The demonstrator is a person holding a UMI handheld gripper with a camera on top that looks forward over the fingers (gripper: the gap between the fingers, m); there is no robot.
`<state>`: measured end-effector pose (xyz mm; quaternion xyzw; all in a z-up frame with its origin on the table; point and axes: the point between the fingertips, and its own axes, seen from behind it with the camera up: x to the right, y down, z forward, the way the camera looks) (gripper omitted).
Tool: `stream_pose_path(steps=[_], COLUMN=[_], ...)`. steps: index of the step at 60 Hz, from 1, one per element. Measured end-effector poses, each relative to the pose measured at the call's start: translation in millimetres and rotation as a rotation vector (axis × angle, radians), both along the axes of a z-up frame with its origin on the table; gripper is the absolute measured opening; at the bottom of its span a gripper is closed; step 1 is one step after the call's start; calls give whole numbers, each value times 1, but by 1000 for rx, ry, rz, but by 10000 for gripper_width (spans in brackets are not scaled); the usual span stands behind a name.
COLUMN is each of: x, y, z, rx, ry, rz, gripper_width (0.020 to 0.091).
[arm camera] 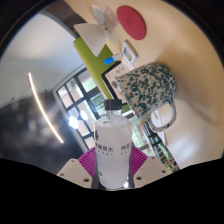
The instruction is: Pour water
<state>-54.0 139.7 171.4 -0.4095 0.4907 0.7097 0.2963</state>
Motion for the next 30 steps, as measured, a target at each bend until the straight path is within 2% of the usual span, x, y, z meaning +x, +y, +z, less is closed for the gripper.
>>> stream_pose_path(steps=[7, 13, 15, 21, 27, 28, 30], x=[-11, -5, 5, 55, 116, 133, 153], y=[-9, -30, -37, -54, -80, -60, -66], z=[26, 76, 95, 148, 173, 173, 157], rx=[91, 266, 323, 450, 505, 467, 429], ry=[-234, -615, -779, -1283, -1632, -1671, -1755], rz=[-11, -102, -164, -431, -635, -650, -688], gripper_width=[409, 412, 412, 411, 412, 414, 411])
